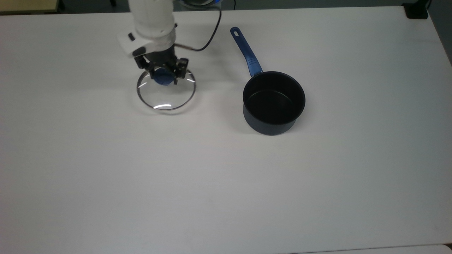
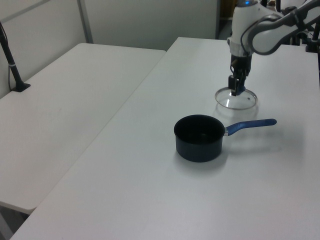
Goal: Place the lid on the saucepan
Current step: 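Close the gripper on the blue knob of the glass lid, then lift the lid and carry it over the saucepan opening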
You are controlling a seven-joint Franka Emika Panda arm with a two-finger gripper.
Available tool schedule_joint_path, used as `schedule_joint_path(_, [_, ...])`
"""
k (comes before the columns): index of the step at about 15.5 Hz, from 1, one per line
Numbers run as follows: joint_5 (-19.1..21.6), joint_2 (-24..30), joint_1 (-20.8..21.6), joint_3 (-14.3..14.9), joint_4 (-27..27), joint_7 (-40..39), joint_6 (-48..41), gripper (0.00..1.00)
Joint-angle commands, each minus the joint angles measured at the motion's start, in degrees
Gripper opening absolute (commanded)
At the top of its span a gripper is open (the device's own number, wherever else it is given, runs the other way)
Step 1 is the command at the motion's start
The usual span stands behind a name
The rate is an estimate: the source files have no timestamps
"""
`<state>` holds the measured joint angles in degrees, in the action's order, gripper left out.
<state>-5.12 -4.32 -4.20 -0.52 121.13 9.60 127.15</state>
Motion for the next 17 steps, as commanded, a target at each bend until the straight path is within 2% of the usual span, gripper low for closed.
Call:
schedule_joint_path(1, [0.81,2.74,0.42,-4.21,-10.18,0.77,-11.90,0.48])
schedule_joint_path(4, [1.08,1.17,0.50,-10.62,-18.28,3.91,-16.83,0.48])
schedule_joint_path(6, [1.08,-2.16,3.21,-13.10,-23.37,9.18,-18.51,0.48])
schedule_joint_path(8, [0.21,-5.77,8.13,-13.11,-27.60,14.19,-19.56,0.48])
schedule_joint_path(11, [-1.64,-10.43,13.94,-13.11,-31.04,20.09,-19.74,0.48])
schedule_joint_path(17, [-3.49,-16.67,18.52,-12.93,-33.94,24.76,-19.48,0.49])
